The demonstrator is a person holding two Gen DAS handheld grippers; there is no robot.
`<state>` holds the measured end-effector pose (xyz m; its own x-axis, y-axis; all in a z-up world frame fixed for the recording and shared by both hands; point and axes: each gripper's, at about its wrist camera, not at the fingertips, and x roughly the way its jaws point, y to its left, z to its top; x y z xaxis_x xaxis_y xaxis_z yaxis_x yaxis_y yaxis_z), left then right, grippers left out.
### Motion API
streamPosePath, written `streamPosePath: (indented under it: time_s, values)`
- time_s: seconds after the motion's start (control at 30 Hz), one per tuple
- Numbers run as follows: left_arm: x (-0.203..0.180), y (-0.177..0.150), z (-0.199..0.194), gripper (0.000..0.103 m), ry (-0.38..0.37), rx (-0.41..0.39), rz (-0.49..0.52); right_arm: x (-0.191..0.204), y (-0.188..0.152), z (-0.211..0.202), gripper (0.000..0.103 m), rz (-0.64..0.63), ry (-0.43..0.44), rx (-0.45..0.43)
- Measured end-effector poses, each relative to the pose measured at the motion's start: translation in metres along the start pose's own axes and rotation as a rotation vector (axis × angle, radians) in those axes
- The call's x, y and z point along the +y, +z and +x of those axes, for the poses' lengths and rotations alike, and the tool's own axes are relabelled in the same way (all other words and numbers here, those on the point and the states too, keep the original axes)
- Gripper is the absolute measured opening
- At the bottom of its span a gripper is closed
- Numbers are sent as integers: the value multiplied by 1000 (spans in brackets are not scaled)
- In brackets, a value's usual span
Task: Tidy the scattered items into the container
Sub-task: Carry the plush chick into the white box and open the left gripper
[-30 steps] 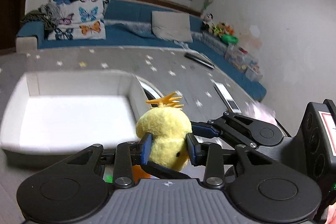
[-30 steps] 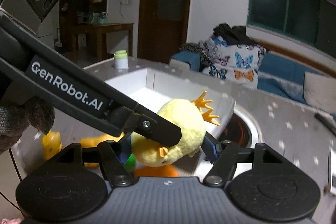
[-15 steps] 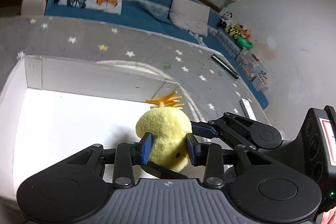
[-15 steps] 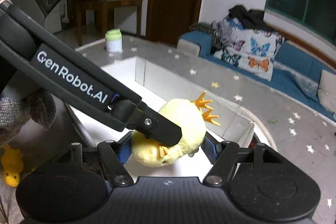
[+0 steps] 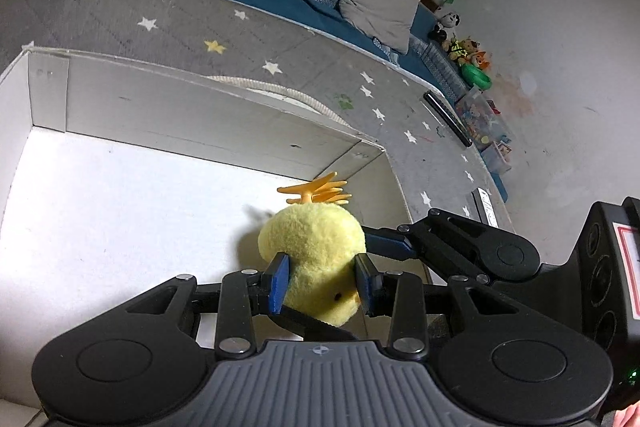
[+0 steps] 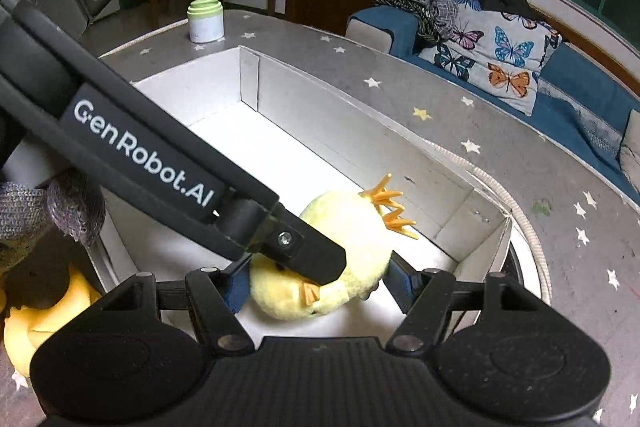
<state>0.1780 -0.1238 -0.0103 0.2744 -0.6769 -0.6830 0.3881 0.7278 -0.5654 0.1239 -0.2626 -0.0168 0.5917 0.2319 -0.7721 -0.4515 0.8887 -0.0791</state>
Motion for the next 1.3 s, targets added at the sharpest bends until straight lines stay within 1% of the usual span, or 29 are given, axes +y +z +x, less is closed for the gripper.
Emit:
streamPosePath:
  time_s: [0.17,0.3,0.5,0.57,0.63,0.73,0.93,1.1,1.17,1.3]
  values:
    - [2,0,8,37,4,15,-12,-3,-2,4,69,18,-1,11]
    - [2,0,12,37,-6,21,-17,-3,-2,0,70,5,-15,8]
    - [-1,2,8,37,-12,9,-25,-7,-5,-8,71,28,-20,-3]
    - [-3,2,4,37,-5,-4,-20,-7,-6,-14,73,33,-22,-16]
    - [-6,1,0,37,5,-18,-9,-7,-6,-20,75,33,-31,-37]
    - [-12,-1,-10,37,10,-43,9,-6,-8,-30,76,29,-53,-68]
    - [-29,-10,-29,37,19,-85,57,-4,-16,-62,76,72,-69,-153]
    - [-40,-27,-49,37,24,-126,86,4,-30,-91,78,83,-90,-233]
    - [-44,-34,-57,37,26,-142,98,7,-35,-103,80,87,-98,-264]
    - [-51,-53,-73,37,40,-170,121,17,-49,-122,81,87,-94,-311]
